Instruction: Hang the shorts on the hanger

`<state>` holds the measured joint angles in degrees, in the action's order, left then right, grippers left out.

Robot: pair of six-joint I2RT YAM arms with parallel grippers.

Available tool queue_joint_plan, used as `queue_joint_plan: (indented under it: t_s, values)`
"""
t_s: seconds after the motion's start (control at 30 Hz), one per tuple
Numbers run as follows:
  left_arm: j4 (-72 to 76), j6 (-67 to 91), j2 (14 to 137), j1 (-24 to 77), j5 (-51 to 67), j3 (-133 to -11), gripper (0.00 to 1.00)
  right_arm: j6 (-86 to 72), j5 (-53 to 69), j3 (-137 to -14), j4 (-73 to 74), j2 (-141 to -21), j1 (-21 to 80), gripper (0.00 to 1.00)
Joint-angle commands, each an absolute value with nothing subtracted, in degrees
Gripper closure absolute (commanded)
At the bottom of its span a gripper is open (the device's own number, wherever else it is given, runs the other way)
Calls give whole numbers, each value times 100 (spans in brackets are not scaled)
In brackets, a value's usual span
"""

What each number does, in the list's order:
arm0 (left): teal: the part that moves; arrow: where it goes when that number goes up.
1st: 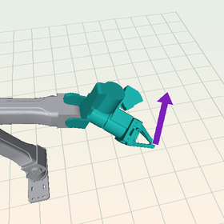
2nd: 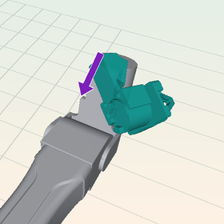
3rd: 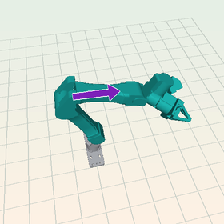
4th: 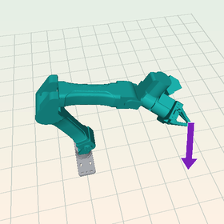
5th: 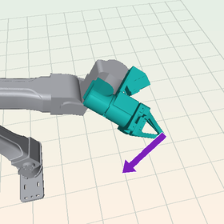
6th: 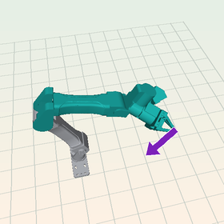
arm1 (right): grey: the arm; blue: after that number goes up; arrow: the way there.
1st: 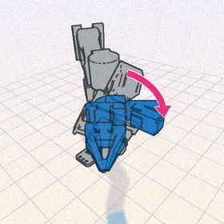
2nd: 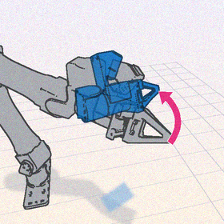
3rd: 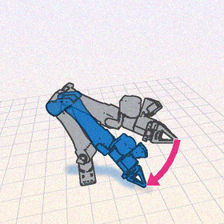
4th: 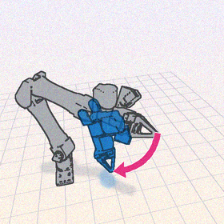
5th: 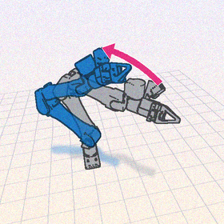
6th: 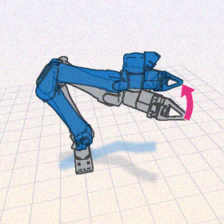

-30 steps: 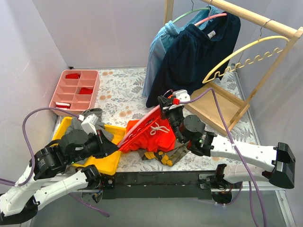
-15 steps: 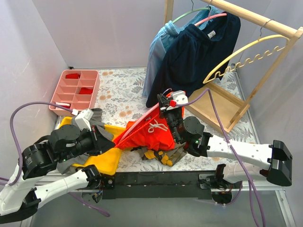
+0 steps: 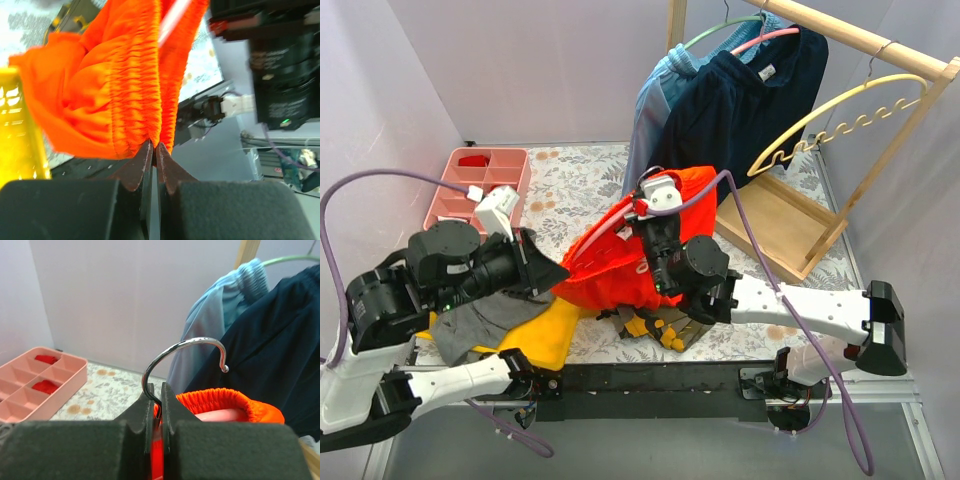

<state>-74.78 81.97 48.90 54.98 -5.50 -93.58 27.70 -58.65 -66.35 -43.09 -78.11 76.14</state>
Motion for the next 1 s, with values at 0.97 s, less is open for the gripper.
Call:
queue_joint_plan:
  t_s: [0.97]
  values:
    - [-5572,7252,5994,5528,-2364,-10283,96,3562,-6777,-9519,-3011,-8957,7735,99]
